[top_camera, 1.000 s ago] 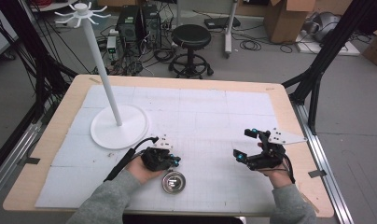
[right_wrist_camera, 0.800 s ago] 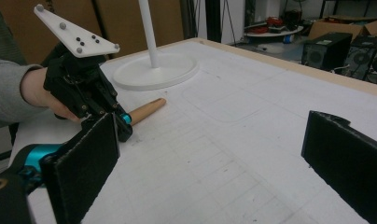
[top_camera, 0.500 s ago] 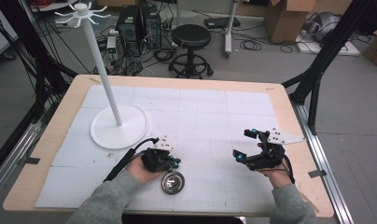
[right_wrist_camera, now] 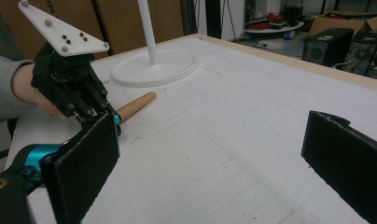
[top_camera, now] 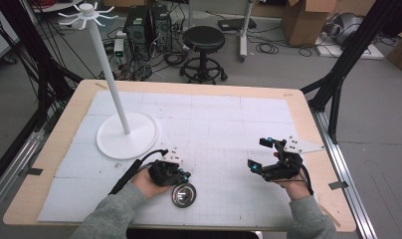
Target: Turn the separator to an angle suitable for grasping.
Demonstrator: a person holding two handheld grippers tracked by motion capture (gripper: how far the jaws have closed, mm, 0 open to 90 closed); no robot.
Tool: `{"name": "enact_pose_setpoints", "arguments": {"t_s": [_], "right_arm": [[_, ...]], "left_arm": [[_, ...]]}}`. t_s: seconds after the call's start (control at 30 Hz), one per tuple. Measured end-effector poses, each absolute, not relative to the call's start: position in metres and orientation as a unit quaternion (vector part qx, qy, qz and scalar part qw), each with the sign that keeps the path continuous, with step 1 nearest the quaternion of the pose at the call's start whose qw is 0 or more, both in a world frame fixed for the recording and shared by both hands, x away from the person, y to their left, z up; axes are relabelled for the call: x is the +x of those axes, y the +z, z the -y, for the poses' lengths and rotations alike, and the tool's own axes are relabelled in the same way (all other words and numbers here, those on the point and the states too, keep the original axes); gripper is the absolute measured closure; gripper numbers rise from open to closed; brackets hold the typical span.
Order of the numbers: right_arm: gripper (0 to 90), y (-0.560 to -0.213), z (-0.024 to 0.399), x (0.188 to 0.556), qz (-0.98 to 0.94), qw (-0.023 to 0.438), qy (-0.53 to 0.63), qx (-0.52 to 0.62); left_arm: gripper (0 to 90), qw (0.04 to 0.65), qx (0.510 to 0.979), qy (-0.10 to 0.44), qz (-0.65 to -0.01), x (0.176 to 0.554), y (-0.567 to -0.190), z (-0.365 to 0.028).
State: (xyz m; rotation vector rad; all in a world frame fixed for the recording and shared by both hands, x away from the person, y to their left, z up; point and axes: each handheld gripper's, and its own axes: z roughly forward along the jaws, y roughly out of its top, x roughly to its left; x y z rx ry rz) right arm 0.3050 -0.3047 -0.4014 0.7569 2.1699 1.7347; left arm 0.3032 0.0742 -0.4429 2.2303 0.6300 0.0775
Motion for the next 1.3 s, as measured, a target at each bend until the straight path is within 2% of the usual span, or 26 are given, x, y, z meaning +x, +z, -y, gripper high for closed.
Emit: {"name": "enact_pose_setpoints", "arguments": {"t_s": [0.7,0.87,1.3], "right_arm": [[3.3,-0.403,0.302,0.305,-0.755,0.128,0.589,0.259],[3.3,-0.404,0.302,0.306,-0.756,0.127,0.587,0.26],[3.3,-0.404,0.302,0.306,-0.756,0.125,0.587,0.261]], "left_arm": [[89.8,0.373,0.899,0.015,-0.231,0.296,-0.437,-0.087],[89.8,0.38,0.892,-0.002,-0.244,0.294,-0.439,-0.102],[89.8,0.379,0.895,-0.004,-0.236,0.288,-0.439,-0.11]]}}
